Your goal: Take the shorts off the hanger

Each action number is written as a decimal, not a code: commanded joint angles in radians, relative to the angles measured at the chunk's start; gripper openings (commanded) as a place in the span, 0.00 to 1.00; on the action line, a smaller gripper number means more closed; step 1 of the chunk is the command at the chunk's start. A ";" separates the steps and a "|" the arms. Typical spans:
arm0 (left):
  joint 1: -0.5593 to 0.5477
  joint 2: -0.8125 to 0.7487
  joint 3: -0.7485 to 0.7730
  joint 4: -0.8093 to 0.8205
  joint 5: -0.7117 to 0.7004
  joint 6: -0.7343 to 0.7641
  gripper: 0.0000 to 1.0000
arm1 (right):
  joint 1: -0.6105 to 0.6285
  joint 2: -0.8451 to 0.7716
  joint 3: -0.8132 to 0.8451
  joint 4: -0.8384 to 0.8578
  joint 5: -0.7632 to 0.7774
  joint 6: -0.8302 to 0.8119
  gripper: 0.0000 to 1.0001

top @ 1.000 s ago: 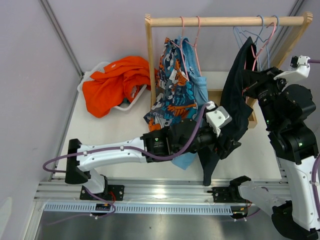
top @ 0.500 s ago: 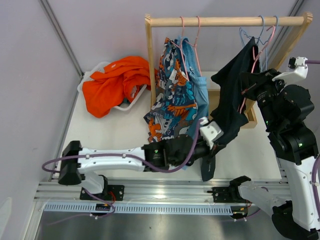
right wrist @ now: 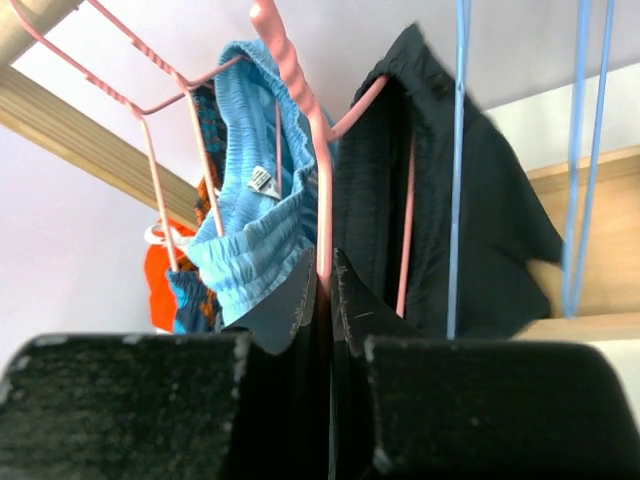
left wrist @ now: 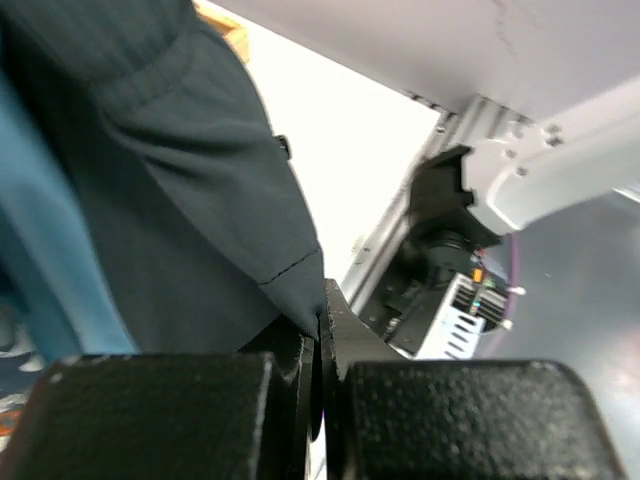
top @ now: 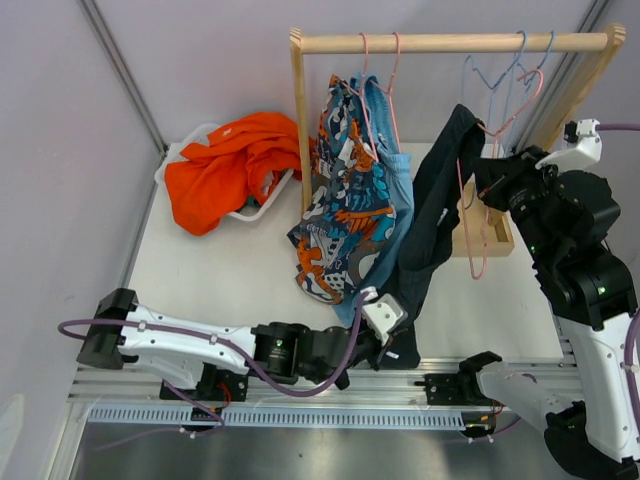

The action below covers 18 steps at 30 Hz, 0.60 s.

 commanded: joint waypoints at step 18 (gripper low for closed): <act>0.345 0.244 0.583 -0.421 0.061 0.049 0.00 | -0.012 -0.170 0.194 -0.313 -0.104 0.105 0.00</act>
